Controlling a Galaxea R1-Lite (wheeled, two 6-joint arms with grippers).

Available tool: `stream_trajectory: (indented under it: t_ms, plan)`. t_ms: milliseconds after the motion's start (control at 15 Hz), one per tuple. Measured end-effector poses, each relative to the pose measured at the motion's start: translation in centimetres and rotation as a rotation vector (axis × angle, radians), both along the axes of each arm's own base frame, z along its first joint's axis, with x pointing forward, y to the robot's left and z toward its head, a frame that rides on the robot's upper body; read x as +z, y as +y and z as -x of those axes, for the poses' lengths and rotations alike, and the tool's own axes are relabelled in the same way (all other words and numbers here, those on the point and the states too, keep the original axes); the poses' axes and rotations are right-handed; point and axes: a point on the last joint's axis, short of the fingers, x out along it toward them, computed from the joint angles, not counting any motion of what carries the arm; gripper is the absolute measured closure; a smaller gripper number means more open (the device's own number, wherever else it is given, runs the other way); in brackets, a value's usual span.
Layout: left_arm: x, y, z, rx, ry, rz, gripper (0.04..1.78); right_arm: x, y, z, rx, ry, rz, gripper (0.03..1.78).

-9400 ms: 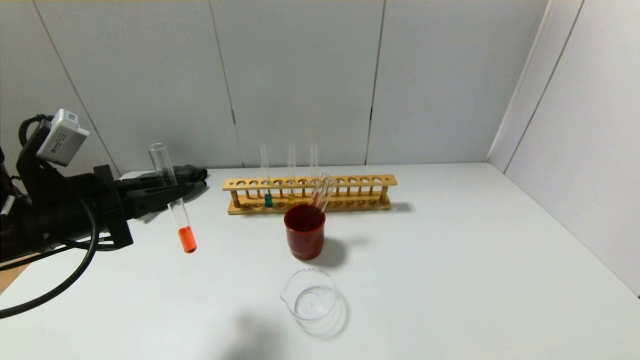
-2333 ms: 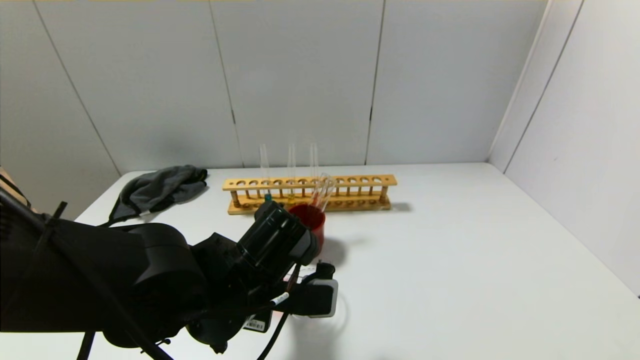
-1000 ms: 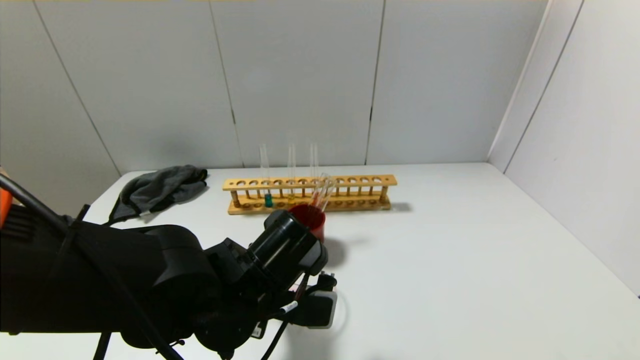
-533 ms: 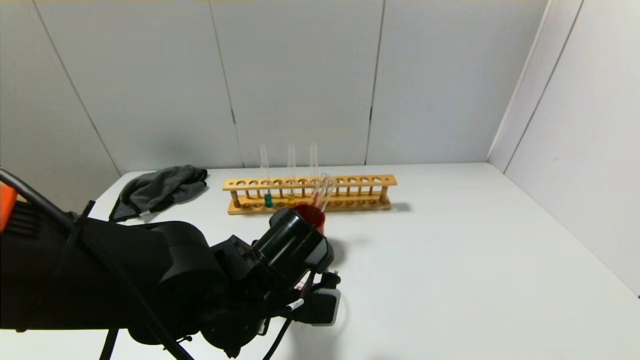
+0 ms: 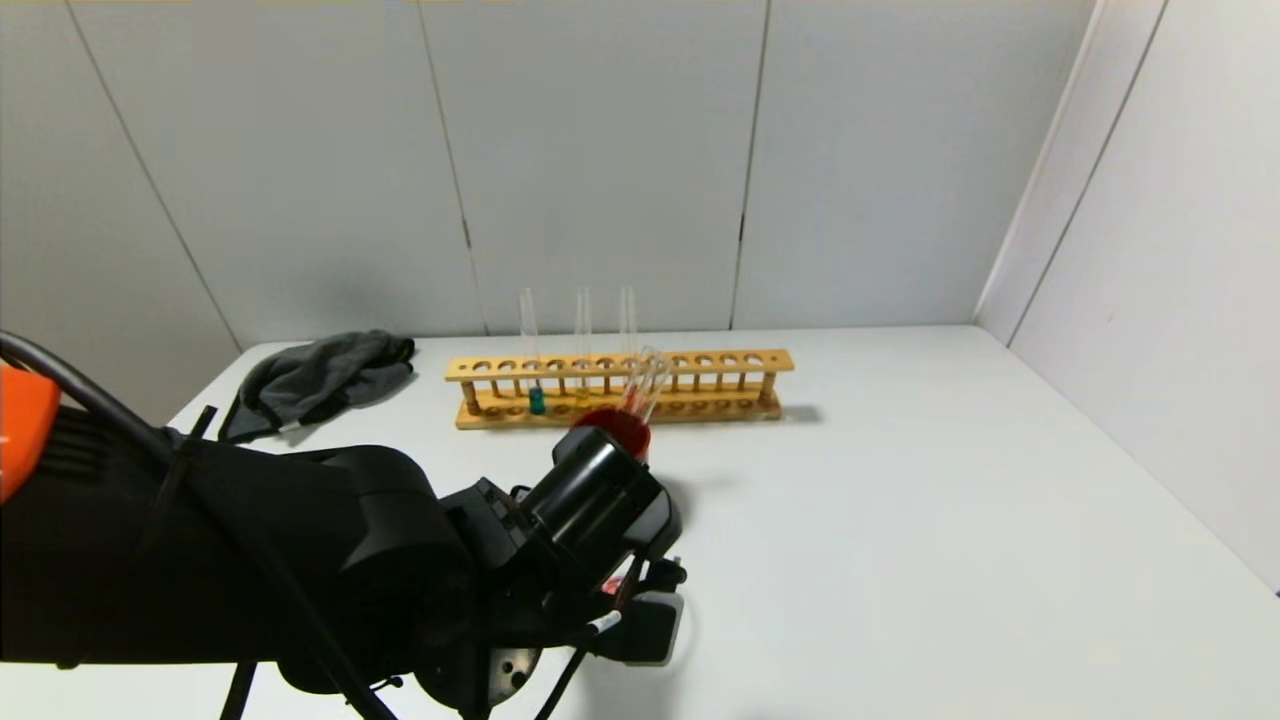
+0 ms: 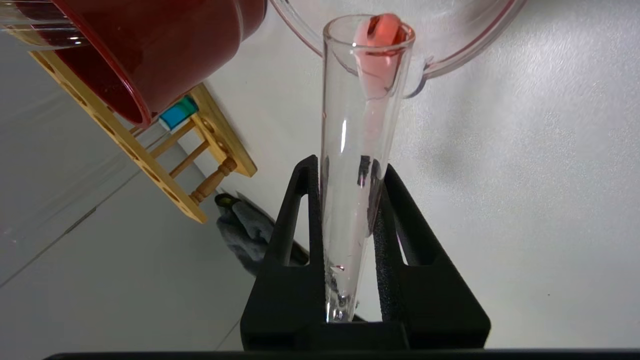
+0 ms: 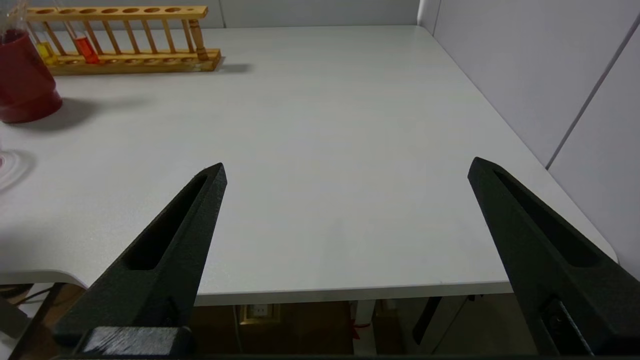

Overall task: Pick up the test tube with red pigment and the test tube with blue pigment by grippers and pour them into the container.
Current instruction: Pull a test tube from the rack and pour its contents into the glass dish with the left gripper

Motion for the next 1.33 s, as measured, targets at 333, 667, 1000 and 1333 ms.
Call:
stream_trajectory:
  t_ms: [333,667,1000,1333]
  plan:
    - [0.03,0.02,0.04,-0.003,-0.001,-0.029,1.49,0.00,0.00,0.00,0.000,0.000,0.000,0.11]
    - [0.08,-0.08,0.09,-0.010,0.001,-0.037,1.49,0.00,0.00,0.00,0.000,0.000,0.000,0.11]
    - [0.02,-0.17,0.05,-0.013,0.003,-0.042,1.49,0.00,0.00,0.00,0.001,0.000,0.000,0.11]
    - [0.02,-0.19,0.07,-0.016,0.004,-0.046,1.49,0.00,0.00,0.00,0.001,0.000,0.000,0.11]
